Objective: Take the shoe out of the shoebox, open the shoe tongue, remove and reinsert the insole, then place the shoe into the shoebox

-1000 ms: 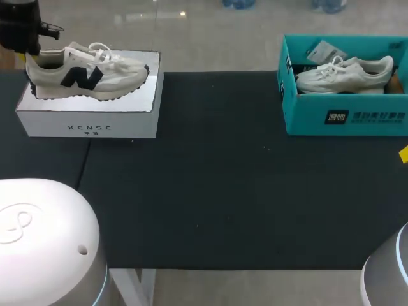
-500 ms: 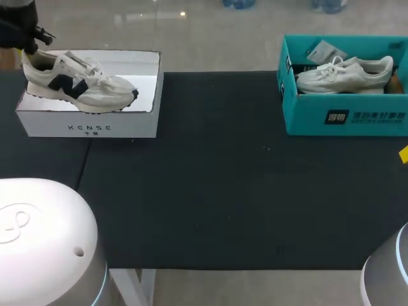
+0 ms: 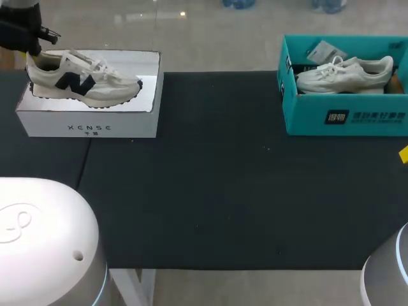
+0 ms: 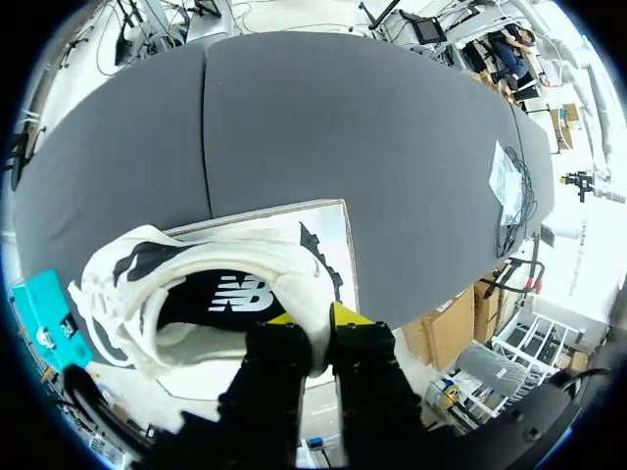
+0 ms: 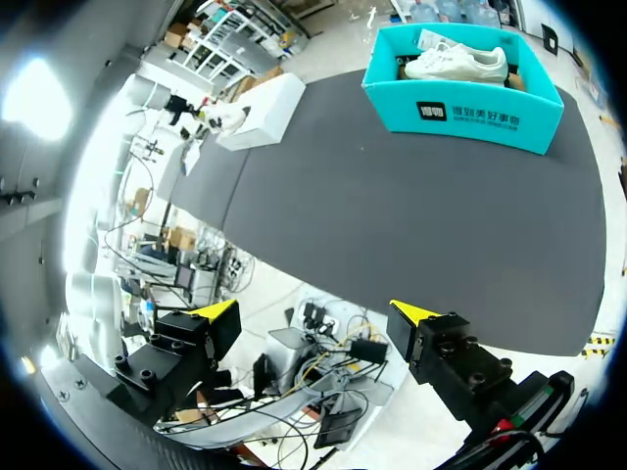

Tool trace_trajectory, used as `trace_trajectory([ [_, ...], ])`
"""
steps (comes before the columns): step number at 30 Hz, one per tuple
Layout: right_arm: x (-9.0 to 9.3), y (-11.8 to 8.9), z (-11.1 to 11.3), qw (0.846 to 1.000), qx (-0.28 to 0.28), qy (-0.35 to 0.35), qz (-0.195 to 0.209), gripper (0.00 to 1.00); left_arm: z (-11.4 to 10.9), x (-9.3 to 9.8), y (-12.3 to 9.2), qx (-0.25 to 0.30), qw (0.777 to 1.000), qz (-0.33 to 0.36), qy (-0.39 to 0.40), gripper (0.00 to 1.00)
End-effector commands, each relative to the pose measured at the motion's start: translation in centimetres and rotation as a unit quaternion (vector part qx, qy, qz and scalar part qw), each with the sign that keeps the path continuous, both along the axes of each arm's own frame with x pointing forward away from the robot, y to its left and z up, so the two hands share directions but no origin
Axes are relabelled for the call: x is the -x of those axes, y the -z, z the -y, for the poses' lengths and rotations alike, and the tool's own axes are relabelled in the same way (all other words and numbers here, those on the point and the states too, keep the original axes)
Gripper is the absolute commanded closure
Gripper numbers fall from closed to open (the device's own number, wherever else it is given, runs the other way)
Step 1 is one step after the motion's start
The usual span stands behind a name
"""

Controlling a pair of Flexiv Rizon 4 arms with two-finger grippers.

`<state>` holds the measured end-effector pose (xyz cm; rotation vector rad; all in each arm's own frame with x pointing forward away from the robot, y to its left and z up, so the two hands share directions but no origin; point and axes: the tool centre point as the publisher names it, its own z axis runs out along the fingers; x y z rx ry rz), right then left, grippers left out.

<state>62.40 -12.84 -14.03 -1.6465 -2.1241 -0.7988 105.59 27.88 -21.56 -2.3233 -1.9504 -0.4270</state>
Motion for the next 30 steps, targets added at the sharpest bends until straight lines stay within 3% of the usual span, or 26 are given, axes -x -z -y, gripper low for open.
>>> trace_trajectory([
  [1, 0.9, 0.2, 0.0, 0.999, -0.008, 0.022, 0.028, 0.00, 0.2, -1.8, 1.2, -0.001, 1.000, -0.011, -0.012, 1.00],
  [11, 0.9, 0.2, 0.0, 0.999, -0.008, 0.022, 0.028, 0.00, 1.3, -3.4, 1.9, 0.016, 0.999, -0.020, -0.027, 1.00],
  [30, 0.9, 0.2, 0.0, 0.999, -0.008, 0.022, 0.028, 0.00, 0.3, -3.7, 7.1, 0.004, 0.999, -0.045, -0.018, 1.00],
])
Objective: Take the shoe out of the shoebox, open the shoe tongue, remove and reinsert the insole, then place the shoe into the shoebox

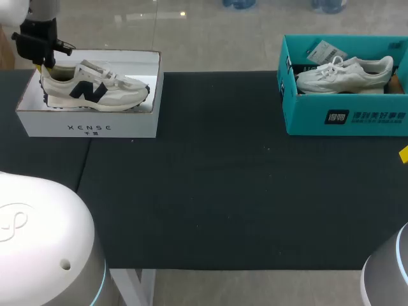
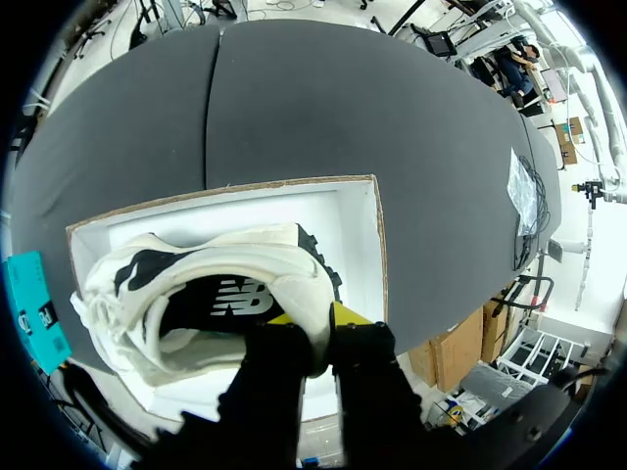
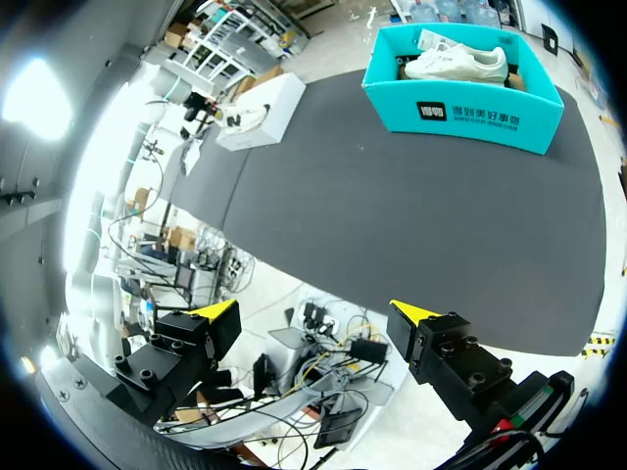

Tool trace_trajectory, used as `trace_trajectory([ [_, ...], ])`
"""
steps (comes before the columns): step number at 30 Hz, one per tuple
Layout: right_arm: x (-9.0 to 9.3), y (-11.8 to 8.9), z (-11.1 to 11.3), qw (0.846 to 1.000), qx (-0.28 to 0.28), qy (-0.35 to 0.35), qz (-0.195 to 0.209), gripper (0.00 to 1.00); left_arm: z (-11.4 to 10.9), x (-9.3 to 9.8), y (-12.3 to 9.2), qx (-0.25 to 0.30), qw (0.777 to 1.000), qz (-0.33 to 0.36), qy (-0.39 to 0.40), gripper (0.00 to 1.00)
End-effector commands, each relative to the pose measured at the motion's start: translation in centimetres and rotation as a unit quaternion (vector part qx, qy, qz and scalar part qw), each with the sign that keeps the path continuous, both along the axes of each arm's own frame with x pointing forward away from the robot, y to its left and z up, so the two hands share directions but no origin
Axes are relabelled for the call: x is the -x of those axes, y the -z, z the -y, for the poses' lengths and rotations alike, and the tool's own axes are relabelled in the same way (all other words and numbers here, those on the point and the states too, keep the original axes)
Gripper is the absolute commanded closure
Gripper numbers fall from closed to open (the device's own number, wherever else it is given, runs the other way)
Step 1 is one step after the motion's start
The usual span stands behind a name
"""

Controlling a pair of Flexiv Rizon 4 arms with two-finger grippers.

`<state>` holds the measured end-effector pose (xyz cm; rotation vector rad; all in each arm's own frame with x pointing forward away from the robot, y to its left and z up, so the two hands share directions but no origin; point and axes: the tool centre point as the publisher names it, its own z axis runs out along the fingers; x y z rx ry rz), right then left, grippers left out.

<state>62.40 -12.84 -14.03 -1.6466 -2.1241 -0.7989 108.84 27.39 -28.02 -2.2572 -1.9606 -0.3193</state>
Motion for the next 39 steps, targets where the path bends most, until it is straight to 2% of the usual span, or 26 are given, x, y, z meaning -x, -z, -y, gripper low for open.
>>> trace_trajectory([
  [1, 0.9, 0.2, 0.0, 0.999, -0.008, 0.022, 0.028, 0.00, -0.2, -0.3, 0.9, 0.004, 1.000, -0.001, 0.007, 1.00],
  [14, 0.9, 0.2, 0.0, 0.999, -0.008, 0.022, 0.028, 0.00, -0.2, 0.7, 3.4, 0.003, 0.999, 0.001, 0.044, 1.00],
  [25, 0.9, 0.2, 0.0, 0.999, -0.008, 0.022, 0.028, 0.00, -0.5, 2.0, 6.0, 0.000, 0.999, -0.006, 0.040, 1.00],
  [35, 0.9, 0.2, 0.0, 0.999, -0.008, 0.022, 0.028, 0.00, -1.3, 2.6, 6.8, 0.000, 1.000, -0.004, 0.025, 1.00],
  [37, 0.9, 0.2, 0.0, 0.999, -0.008, 0.022, 0.028, 0.00, -1.4, 2.7, 6.8, -0.003, 0.999, 0.002, 0.032, 0.18],
  [39, 0.9, 0.2, 0.0, 0.999, -0.008, 0.022, 0.028, 0.00, -1.5, 2.8, 6.7, 0.002, 1.000, -0.003, 0.028, 0.06],
])
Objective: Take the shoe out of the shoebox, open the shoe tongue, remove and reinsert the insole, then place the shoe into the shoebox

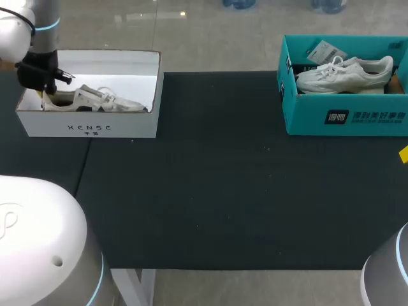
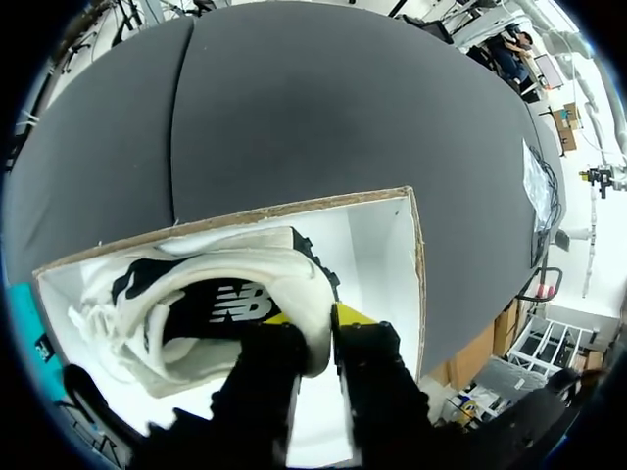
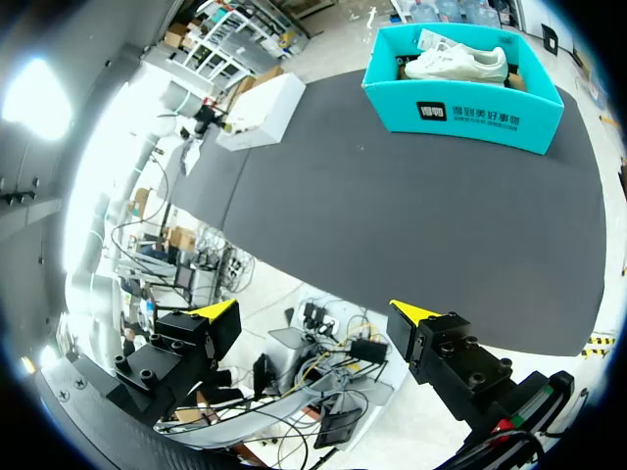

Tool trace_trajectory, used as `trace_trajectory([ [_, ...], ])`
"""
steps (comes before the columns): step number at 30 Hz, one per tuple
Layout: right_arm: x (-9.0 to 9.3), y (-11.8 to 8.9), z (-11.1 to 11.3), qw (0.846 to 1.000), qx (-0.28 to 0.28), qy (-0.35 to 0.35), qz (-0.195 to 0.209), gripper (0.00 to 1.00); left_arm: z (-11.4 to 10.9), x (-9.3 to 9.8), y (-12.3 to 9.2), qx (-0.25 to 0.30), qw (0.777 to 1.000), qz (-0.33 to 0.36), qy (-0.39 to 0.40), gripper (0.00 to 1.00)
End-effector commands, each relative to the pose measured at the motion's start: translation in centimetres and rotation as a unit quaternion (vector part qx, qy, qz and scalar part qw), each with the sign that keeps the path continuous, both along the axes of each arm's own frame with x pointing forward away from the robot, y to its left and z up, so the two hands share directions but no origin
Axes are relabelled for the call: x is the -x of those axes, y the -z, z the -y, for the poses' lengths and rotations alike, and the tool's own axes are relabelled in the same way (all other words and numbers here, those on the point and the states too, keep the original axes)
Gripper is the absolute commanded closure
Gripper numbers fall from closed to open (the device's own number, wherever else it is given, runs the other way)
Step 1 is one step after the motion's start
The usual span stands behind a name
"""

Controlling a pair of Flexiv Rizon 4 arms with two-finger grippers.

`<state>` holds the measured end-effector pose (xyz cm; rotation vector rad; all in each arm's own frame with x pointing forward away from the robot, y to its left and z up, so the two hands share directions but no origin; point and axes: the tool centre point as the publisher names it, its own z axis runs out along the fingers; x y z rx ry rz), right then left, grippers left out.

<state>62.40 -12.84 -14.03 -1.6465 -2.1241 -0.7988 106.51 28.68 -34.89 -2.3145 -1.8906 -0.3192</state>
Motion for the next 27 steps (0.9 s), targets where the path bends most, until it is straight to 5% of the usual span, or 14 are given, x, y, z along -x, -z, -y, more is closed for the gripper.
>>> trace_trajectory([
  [1, 0.9, 0.2, 0.0, 0.999, -0.008, 0.022, 0.028, 0.00, -0.2, 0.4, -0.3, 0.003, 1.000, 0.003, -0.001, 0.00],
  [6, 0.9, 0.2, 0.0, 0.999, -0.008, 0.022, 0.028, 0.00, 0.2, 0.5, -1.9, 0.015, 1.000, 0.014, -0.005, 0.00],
  [12, 0.9, 0.2, 0.0, 0.999, -0.008, 0.022, 0.028, 0.00, 2.3, 1.6, -6.9, 0.043, 0.998, 0.052, -0.010, 0.00],
  [18, 0.9, 0.2, 0.0, 0.999, -0.008, 0.022, 0.028, 0.00, 6.8, 5.3, -12.5, 0.064, 0.994, 0.080, -0.023, 0.00],
  [27, 0.9, 0.2, 0.0, 0.999, -0.008, 0.022, 0.028, 0.00, 12.8, 11.4, -15.7, 0.087, 0.992, 0.086, -0.015, 0.00],
])
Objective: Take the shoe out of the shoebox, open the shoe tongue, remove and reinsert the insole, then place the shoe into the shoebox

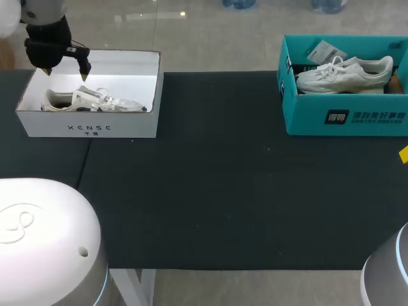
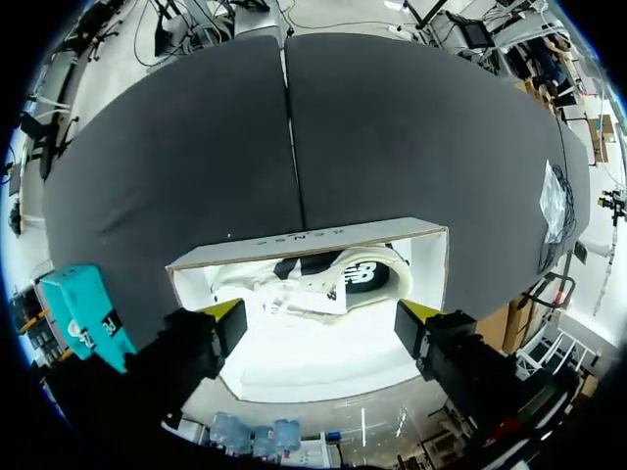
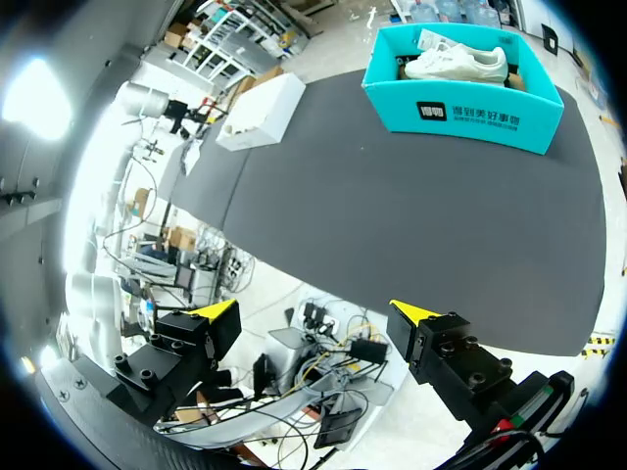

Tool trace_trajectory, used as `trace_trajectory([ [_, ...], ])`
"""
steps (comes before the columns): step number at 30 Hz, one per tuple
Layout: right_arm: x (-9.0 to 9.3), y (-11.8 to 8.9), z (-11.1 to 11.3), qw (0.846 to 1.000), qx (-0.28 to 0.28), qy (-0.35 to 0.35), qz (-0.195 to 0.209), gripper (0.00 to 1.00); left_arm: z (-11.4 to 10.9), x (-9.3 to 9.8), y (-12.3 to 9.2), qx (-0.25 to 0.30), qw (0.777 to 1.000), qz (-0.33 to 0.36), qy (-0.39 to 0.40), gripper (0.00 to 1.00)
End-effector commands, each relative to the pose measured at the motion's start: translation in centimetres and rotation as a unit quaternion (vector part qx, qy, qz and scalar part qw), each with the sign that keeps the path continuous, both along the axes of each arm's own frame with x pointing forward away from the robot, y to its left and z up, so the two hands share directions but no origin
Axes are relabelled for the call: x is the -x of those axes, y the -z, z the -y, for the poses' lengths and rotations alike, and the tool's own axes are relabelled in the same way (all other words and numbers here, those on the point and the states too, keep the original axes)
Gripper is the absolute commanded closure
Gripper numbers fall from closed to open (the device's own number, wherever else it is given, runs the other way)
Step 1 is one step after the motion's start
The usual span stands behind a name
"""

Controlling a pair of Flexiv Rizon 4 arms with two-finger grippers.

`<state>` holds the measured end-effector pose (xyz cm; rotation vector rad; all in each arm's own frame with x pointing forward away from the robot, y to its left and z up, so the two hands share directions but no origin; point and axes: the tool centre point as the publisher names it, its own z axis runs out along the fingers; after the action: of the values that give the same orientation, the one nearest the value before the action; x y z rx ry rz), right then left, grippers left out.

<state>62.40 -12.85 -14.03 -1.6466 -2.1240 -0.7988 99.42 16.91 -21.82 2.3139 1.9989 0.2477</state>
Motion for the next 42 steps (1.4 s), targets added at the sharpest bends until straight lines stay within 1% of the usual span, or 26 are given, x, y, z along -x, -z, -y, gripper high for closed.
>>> trace_trajectory([
  [1, 0.9, 0.2, 0.0, 0.999, -0.008, 0.022, 0.028, 0.00, 1.4, 4.6, -2.8, -0.011, 0.999, 0.039, 0.007, 0.00],
  [17, 0.9, 0.2, 0.0, 0.999, -0.008, 0.022, 0.028, 0.00, 1.4, 4.6, -2.8, -0.011, 0.999, 0.039, 0.007, 0.00],
  [18, 0.2, -0.4, 0.4, 0.999, 0.012, 0.027, 0.017, 0.00, 1.4, 4.6, -2.8, -0.011, 0.999, 0.039, 0.007, 0.00],
  [19, -0.6, -0.8, 0.8, 0.998, 0.046, 0.036, 0.004, 0.00, 1.4, 4.6, -2.8, -0.011, 0.999, 0.039, 0.007, 0.00],
  [20, -1.5, -1.1, 1.0, 0.993, 0.111, 0.045, -0.012, 0.00, 1.4, 4.6, -2.8, -0.011, 0.999, 0.039, 0.007, 0.00],
  [21, -2.6, -1.2, 1.4, 0.987, 0.152, 0.057, -0.018, 0.00, 1.4, 4.6, -2.8, -0.011, 0.999, 0.039, 0.007, 0.00],
  [22, -3.6, -1.2, 2.0, 0.985, 0.160, 0.063, -0.019, 0.00, 1.4, 4.6, -2.8, -0.011, 0.999, 0.039, 0.007, 0.00],
  [23, -4.7, -1.3, 2.5, 0.980, 0.185, 0.067, -0.023, 0.00, 1.4, 4.6, -2.8, -0.011, 0.999, 0.039, 0.007, 0.00],
  [25, -6.8, -1.1, 3.7, 0.964, 0.246, 0.094, -0.033, 0.00, 1.4, 4.6, -2.8, -0.011, 0.999, 0.039, 0.007, 0.00],
  [27, -9.2, -0.7, 4.5, 0.956, 0.274, 0.087, -0.060, 0.00, 1.4, 4.6, -2.8, -0.011, 0.999, 0.039, 0.007, 0.00],
  [29, -11.2, -0.3, 5.4, 0.952, 0.293, 0.075, -0.057, 0.00, 1.4, 4.6, -2.8, -0.011, 0.999, 0.039, 0.007, 0.00],
  [30, -12.4, 0.1, 6.1, 0.944, 0.313, 0.079, -0.068, 0.00, 1.4, 4.6, -2.8, -0.011, 0.999, 0.039, 0.007, 0.00],
  [32, -14.3, 0.8, 7.5, 0.944, 0.313, 0.082, -0.067, 0.00, 1.4, 4.6, -2.8, -0.011, 0.999, 0.039, 0.007, 0.00],
  [33, -15.4, 1.3, 8.3, 0.936, 0.332, 0.091, -0.079, 0.00, 1.4, 4.6, -2.8, -0.011, 0.999, 0.039, 0.007, 0.00],
  [35, -17.5, 2.5, 10.0, 0.935, 0.330, 0.096, -0.087, 0.00, 1.4, 4.6, -2.8, -0.011, 0.999, 0.039, 0.007, 0.00],
  [36, -18.5, 3.1, 10.9, 0.929, 0.341, 0.103, -0.098, 0.00, 1.4, 4.6, -2.8, -0.011, 0.999, 0.039, 0.007, 0.00],
  [38, -20.0, 4.0, 12.3, 0.933, 0.327, 0.107, -0.110, 0.00, 1.4, 4.6, -2.8, -0.011, 0.999, 0.039, 0.007, 0.00],
  [39, -20.7, 4.3, 13.0, 0.929, 0.332, 0.112, -0.119, 0.00, 1.4, 4.6, -2.8, -0.011, 0.999, 0.039, 0.007, 0.00],
  [41, -21.8, 4.7, 14.2, 0.930, 0.327, 0.117, -0.118, 0.00, 1.4, 4.6, -2.8, -0.011, 0.999, 0.039, 0.007, 0.00],
  [42, -22.0, 4.7, 14.6, 0.926, 0.336, 0.119, -0.122, 0.00, 1.4, 4.6, -2.8, -0.011, 0.999, 0.039, 0.007, 0.00],
])
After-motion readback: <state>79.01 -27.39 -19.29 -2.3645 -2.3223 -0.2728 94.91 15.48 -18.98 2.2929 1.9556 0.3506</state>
